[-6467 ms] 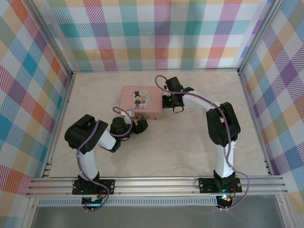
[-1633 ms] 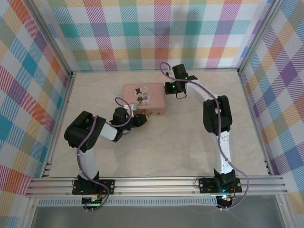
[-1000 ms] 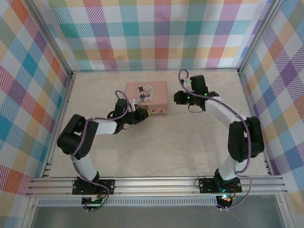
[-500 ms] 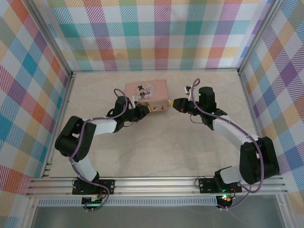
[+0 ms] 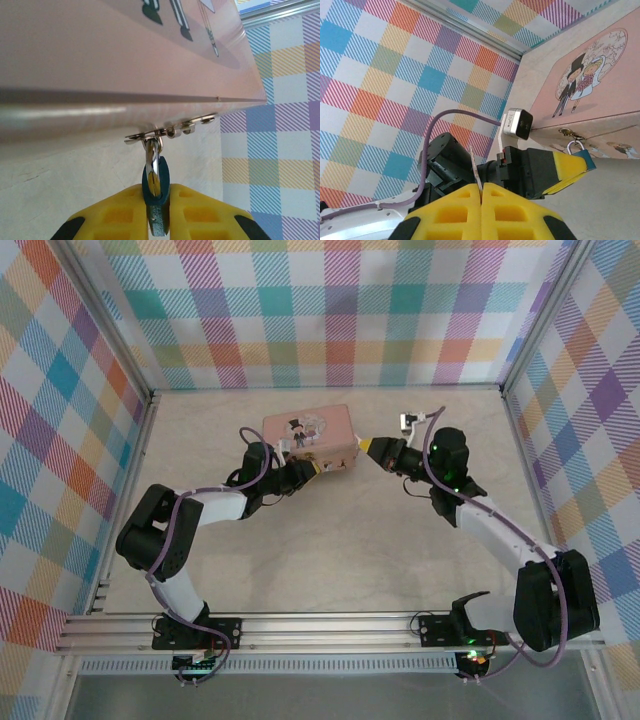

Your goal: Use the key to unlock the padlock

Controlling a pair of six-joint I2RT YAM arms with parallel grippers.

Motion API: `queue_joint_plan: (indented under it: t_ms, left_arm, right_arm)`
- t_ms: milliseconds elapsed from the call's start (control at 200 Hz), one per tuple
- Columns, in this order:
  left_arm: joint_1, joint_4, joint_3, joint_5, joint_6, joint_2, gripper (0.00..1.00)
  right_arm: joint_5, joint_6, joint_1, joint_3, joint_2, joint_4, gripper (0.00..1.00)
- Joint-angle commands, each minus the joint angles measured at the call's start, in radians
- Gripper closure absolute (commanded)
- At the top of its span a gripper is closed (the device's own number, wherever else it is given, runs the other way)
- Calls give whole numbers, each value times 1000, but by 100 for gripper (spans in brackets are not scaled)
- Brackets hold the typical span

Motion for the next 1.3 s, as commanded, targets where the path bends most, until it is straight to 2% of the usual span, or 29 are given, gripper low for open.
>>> queue_joint_plan:
  t_ms: [0,120,320,609,814,1294]
  left_arm:
    - [-15,58,47,-8,-17,-35,87]
    - [-20,36,60,-19,-12,-42,87]
    - [-23,28,70,-34,-14,-42,87]
    - [-33,21,74,-47,-14,-43,86]
    - [-35,31,75,-49,-19,-40,86]
    - [-36,70,59,-47,-43,-31,86]
  right_arm:
    - [-7,108,0,-36,-14,88,100]
    - [12,179,5,-94,2,149,100]
    - [77,311,35,-213,86,375,100]
    - [215,420,169,-285,338,717,100]
    - [279,481,214,-270,510,904,100]
    - [300,492,245,-188,598,898,100]
